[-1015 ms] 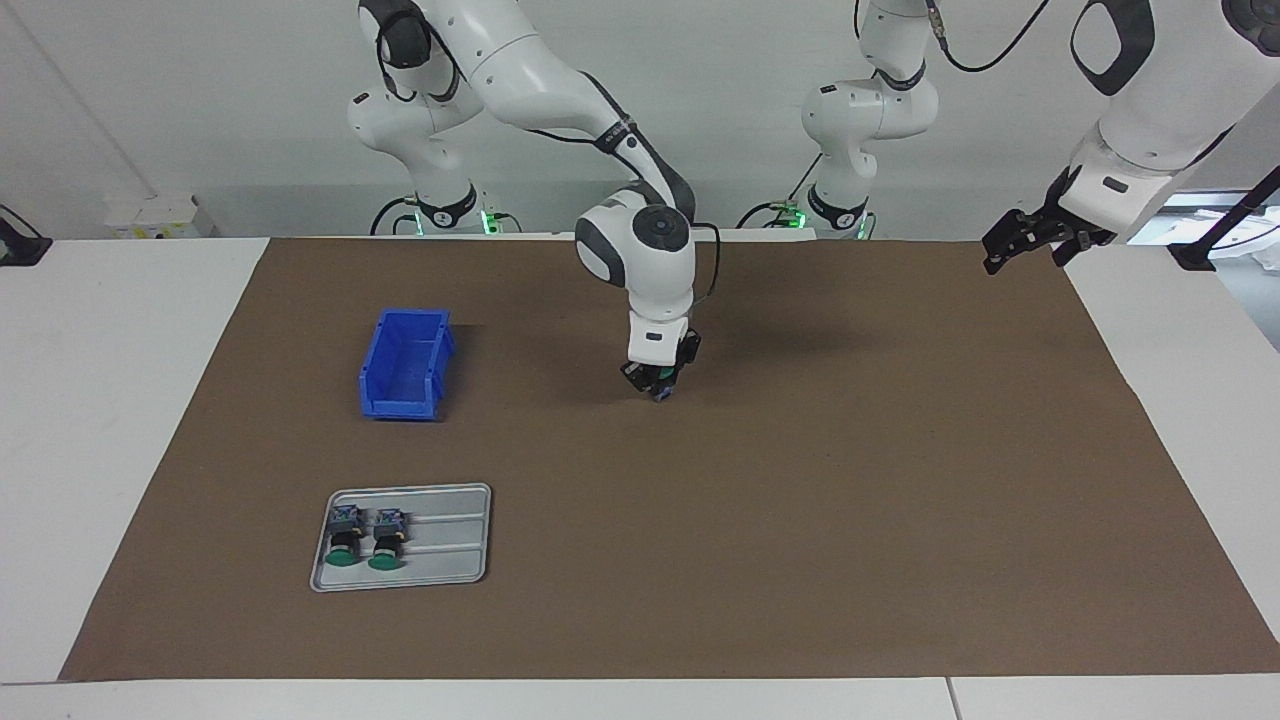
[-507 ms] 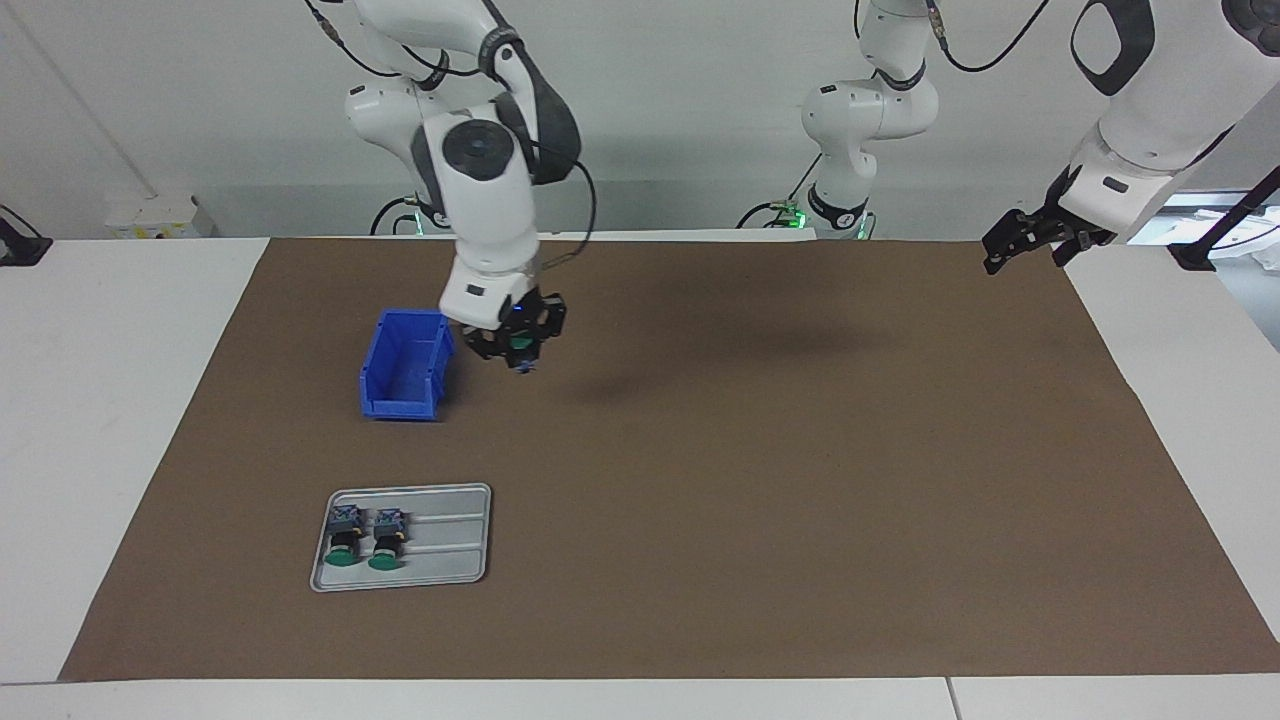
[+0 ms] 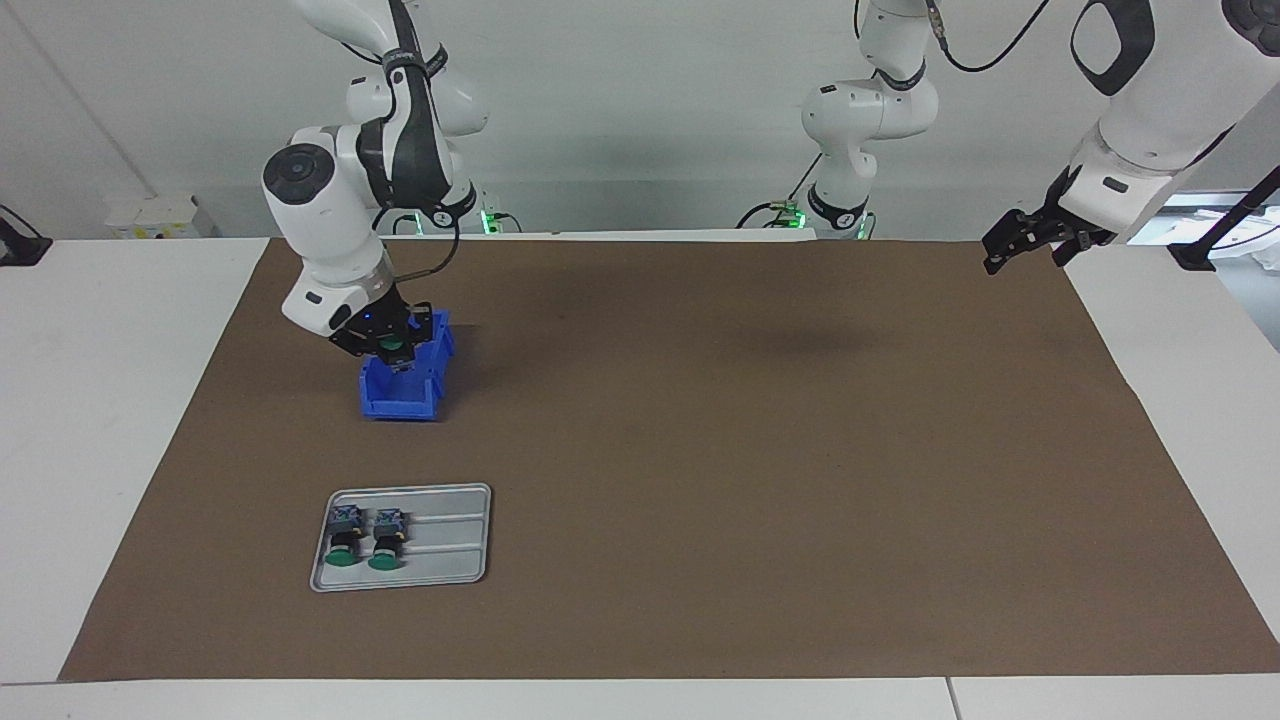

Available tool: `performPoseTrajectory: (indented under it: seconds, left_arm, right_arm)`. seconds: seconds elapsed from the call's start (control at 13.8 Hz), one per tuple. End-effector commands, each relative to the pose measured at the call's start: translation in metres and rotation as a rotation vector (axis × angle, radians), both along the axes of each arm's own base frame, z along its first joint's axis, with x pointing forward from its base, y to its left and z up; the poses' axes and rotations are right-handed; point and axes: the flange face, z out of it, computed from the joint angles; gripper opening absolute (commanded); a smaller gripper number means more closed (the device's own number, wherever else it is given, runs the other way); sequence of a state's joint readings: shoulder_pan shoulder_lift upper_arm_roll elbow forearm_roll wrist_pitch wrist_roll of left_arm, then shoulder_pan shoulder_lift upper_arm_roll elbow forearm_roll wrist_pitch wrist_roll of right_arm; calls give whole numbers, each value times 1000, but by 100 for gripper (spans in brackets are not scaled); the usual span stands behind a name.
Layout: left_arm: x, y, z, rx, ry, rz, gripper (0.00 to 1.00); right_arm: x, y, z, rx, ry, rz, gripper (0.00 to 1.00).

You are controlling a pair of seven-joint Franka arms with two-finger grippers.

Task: Place and press button with both arms
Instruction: 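Grasp the button with the right gripper and carry it to the bin, then lower the button into the blue bin and open the right gripper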

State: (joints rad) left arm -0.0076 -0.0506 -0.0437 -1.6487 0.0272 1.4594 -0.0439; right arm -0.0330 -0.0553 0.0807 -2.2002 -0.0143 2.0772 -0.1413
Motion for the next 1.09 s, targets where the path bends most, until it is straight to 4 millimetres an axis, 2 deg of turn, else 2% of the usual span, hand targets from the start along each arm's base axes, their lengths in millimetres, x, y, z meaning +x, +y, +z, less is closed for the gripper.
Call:
performPoseTrajectory:
  seconds: [0.0, 0.14, 0.43, 0.72, 0.8, 0.87, 0.94, 1.01]
  left_arm:
    - [-3, 3, 6, 21, -6, 3, 100]
    - [-3, 2, 6, 21, -6, 1, 100]
    - [-3, 3, 6, 21, -6, 4, 100]
    - [-3, 3, 6, 21, -6, 4, 100]
    - [-3, 2, 6, 21, -6, 1, 100]
    - [-3, 2, 6, 21, -6, 1, 100]
    - [-3, 3, 6, 21, -6, 3, 100]
    - [-3, 3, 6, 21, -6, 3, 100]
  right_arm:
    - [-8, -15, -10, 10, -6, -58, 0]
    - [-13, -18, -28, 10, -11, -76, 0]
    - [-17, -18, -54, 13, -22, -79, 3]
    - [-17, -19, -57, 13, -14, -79, 36]
    - [-16, -18, -56, 13, -14, -78, 42]
    - [-17, -18, -57, 13, -13, -78, 43]
    - [-16, -18, -56, 13, -13, -78, 48]
    - [-16, -19, -56, 13, -13, -78, 56]
